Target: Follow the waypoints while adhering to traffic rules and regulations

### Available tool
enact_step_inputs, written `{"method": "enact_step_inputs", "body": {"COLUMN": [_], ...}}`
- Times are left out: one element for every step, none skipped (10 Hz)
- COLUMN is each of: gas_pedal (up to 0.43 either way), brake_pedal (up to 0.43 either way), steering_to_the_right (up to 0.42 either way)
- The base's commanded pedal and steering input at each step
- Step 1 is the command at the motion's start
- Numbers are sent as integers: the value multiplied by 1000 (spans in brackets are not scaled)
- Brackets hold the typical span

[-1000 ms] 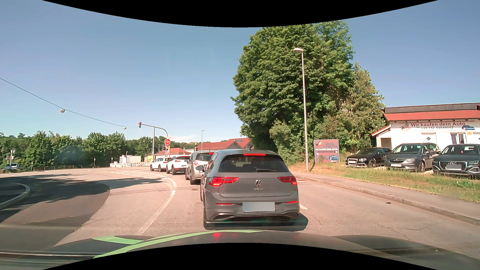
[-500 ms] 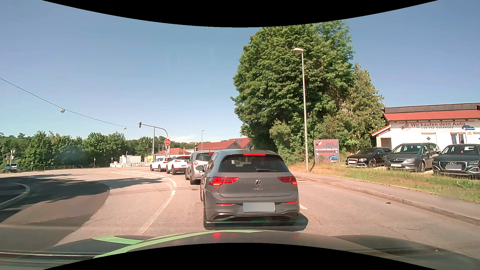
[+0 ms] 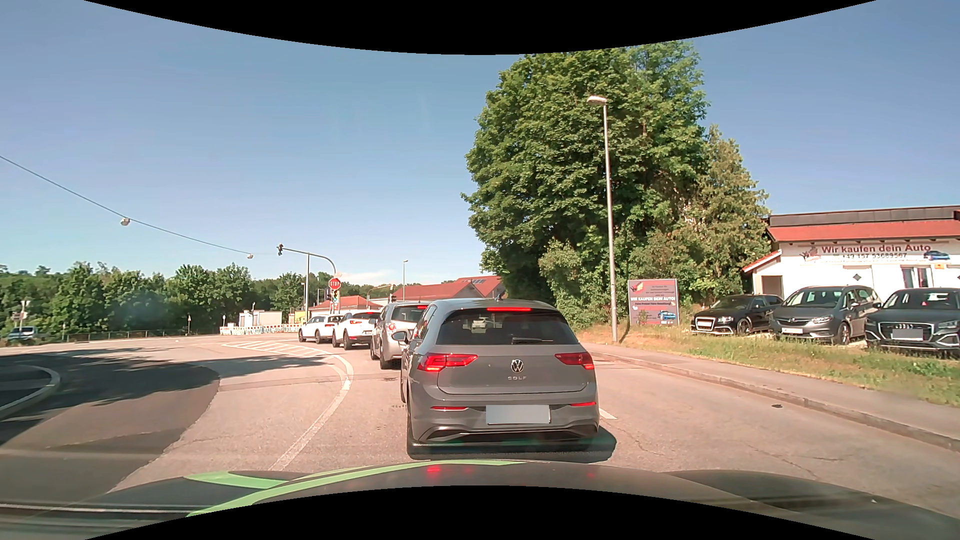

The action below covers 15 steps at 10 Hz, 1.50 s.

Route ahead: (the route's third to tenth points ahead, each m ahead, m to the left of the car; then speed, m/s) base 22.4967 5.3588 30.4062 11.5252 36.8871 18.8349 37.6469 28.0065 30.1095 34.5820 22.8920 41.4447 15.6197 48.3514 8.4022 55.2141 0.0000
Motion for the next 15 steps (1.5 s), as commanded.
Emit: {"method": "enact_step_inputs", "body": {"gas_pedal": [0,0,0,0,0,0,0,0,0,0,0,0,0,0,0], "brake_pedal": [348,348,354,348,348,348,348,348,348,348,348,354,348,348,348], "steering_to_the_right": [-32,-32,-32,-32,-32,-32,-32,-32,-32,-32,-32,-32,-32,-32,-32]}}
